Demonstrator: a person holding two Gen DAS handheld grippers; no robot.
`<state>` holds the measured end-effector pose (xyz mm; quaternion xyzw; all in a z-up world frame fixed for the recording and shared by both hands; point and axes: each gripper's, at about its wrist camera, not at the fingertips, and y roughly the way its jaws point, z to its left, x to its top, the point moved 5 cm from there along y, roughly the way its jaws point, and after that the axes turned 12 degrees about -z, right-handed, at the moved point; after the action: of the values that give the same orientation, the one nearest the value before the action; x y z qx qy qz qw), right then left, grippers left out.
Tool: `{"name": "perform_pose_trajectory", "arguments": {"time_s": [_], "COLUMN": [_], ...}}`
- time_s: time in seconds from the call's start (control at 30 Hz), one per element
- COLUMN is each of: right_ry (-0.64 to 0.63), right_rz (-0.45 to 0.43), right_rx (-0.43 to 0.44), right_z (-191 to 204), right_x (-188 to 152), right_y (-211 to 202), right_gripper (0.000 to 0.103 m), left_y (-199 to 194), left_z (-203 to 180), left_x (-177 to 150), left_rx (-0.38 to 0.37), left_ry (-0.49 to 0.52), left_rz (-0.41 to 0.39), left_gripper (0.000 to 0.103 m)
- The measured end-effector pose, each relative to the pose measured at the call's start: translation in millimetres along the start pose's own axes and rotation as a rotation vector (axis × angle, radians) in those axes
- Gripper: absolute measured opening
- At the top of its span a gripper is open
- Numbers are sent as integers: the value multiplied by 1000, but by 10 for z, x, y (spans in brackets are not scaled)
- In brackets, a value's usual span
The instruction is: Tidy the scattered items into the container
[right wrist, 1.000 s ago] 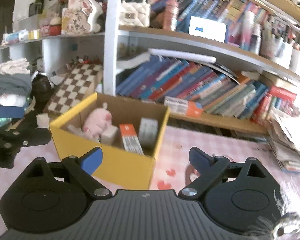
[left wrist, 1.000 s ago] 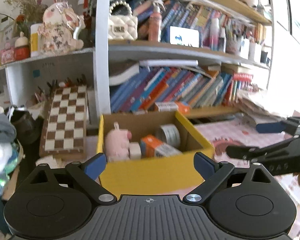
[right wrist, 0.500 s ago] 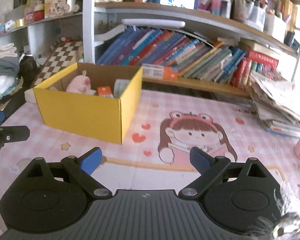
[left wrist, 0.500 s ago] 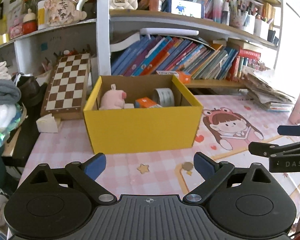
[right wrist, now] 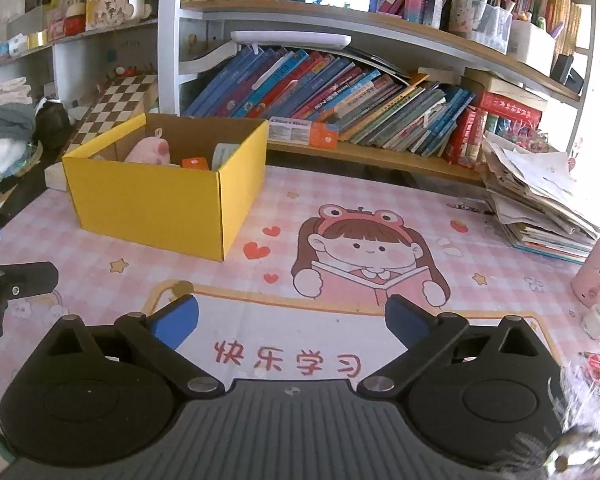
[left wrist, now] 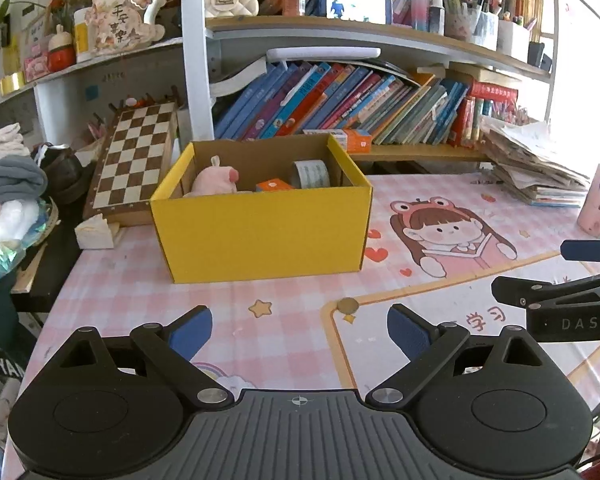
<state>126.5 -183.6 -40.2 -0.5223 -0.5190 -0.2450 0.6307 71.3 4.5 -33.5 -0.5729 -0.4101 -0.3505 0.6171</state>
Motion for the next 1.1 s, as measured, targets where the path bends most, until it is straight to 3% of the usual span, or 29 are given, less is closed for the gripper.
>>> {"name": "perform_pose_trajectory", "arguments": {"time_s": [0.5,1.1], "right_ry": [27,32], "right_rz": [34,41], "right_rx": [-28,-4], "right_z": [-298,-376], "right_x": [-157,-189], "right_y": [-138,-131], "right_gripper": [103,103], "left_y": [8,21], "left_z": [-373,-452], "left_x": [-71,-117], "left_rx": [-26,-4], "left_ry": [39,32], "left_rz": [39,76], "left_gripper": [102,103]}}
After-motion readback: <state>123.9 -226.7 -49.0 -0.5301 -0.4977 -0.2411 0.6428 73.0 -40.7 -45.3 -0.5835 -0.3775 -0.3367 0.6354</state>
